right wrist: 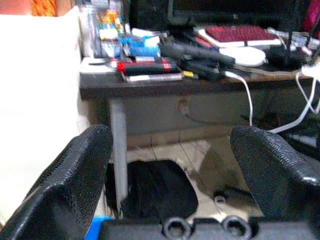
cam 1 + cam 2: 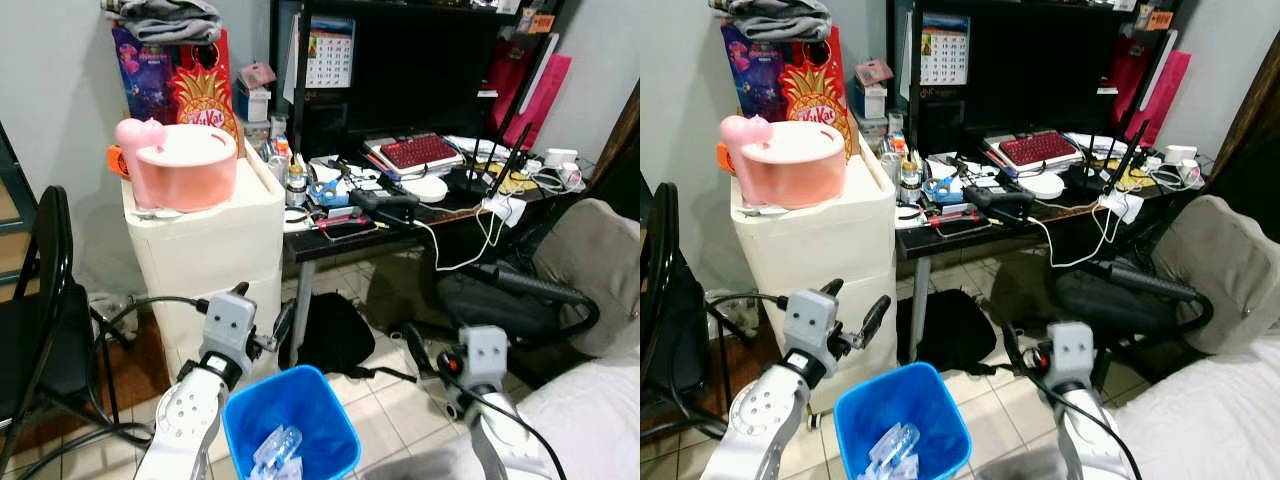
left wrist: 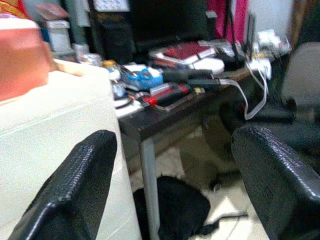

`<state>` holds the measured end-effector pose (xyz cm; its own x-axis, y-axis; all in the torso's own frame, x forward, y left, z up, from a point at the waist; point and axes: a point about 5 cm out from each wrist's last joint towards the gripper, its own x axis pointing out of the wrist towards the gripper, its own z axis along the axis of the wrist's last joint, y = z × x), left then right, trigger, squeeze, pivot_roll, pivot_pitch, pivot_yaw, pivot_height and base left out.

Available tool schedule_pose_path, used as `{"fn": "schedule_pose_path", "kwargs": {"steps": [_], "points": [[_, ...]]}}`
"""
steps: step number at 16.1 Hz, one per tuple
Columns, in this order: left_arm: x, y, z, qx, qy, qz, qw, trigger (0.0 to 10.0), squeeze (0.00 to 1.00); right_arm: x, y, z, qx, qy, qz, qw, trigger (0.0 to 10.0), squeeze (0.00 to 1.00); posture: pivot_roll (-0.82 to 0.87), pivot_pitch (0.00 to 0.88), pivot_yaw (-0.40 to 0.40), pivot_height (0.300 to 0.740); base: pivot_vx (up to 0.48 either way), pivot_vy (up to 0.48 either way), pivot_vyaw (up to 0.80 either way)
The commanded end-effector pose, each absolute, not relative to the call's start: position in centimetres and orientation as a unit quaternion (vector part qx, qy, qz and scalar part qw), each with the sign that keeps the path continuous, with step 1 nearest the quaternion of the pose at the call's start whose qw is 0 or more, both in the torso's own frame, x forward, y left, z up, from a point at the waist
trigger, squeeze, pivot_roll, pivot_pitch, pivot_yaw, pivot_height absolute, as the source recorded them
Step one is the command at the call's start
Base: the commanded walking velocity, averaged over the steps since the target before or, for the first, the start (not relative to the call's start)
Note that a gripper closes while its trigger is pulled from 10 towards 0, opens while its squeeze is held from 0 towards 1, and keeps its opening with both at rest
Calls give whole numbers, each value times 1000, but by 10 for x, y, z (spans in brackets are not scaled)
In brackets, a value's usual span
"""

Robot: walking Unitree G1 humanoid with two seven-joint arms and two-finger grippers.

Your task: Clean up the room

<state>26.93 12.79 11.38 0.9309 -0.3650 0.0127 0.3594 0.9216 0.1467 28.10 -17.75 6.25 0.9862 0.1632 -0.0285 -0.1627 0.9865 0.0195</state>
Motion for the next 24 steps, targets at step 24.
{"fn": "schedule_pose_path", "kwargs": {"steps": [24], "points": [[277,153,75,32,58,-103,992,10000,0,270,-189,52,38,29,58,997,10000,0,82,0,-81,740,12,-174,-783]]}}
